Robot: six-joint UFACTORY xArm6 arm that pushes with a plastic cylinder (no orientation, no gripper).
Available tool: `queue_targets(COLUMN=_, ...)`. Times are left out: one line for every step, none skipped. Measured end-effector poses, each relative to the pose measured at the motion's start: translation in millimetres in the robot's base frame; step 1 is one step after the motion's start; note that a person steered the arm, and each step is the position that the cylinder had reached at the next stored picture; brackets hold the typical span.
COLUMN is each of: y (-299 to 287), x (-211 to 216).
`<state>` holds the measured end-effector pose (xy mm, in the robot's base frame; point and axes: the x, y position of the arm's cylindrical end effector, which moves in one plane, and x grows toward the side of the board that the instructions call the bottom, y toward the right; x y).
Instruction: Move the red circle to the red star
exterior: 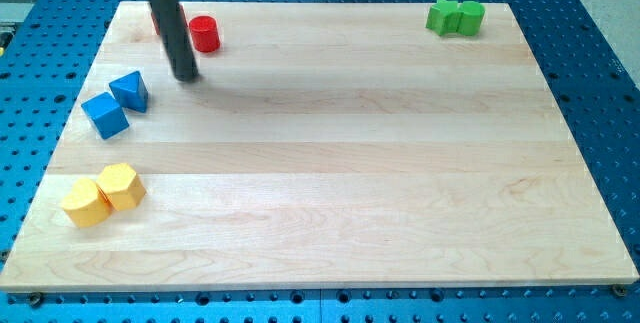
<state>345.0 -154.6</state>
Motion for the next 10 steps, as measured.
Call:
queue_targets(y=2, x=-31)
queue_targets(y=2, x=-53)
queue_targets(y=1, x=-73)
queue_targets(y=47, x=-50)
queue_targets(y=69, x=-98)
queue_targets(y=54, x=-123)
queue_targets(y=42, x=-128)
queue_targets(y=39, x=-127)
queue_targets(y=12, x=-124)
queue_targets(y=12, x=-116)
